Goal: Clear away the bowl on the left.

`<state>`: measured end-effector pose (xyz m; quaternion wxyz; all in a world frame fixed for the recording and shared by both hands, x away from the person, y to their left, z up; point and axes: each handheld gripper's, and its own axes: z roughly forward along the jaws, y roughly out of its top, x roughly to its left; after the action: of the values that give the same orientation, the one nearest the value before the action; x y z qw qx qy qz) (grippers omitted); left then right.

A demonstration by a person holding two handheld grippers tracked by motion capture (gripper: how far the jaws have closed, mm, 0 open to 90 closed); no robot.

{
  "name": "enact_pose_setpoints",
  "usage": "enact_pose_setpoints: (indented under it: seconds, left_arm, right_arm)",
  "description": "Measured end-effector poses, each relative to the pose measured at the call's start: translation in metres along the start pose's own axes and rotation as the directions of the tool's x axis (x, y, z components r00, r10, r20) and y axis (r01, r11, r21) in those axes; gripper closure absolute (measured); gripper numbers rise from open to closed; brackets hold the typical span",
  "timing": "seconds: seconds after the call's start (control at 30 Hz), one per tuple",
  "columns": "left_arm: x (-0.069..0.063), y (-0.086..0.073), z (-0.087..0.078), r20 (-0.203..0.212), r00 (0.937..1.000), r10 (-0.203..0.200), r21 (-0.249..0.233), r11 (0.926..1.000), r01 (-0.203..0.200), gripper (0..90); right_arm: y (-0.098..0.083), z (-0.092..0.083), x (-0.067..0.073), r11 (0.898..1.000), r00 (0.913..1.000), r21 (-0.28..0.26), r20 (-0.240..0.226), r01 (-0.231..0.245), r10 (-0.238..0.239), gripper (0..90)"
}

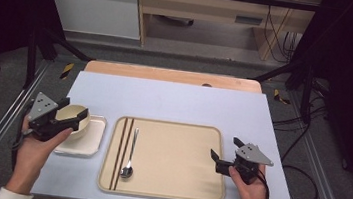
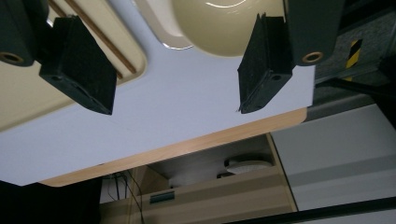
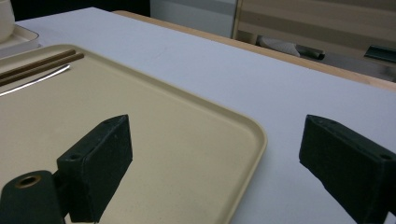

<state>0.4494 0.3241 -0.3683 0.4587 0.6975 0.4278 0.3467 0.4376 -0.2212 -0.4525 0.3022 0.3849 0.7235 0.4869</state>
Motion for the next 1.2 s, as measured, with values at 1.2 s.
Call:
enact_pose_setpoints:
  seconds: [1.2]
  left_arm:
    - [0.078,-0.075,0.040,-0.150,0.9772,-0.151,0.269,0.9447,0.187,54.2]
  right_arm:
    - [-0.001,0.003,0.001,1.000,1.0000,0.015,-0.002,-0.002,0.002,9.8]
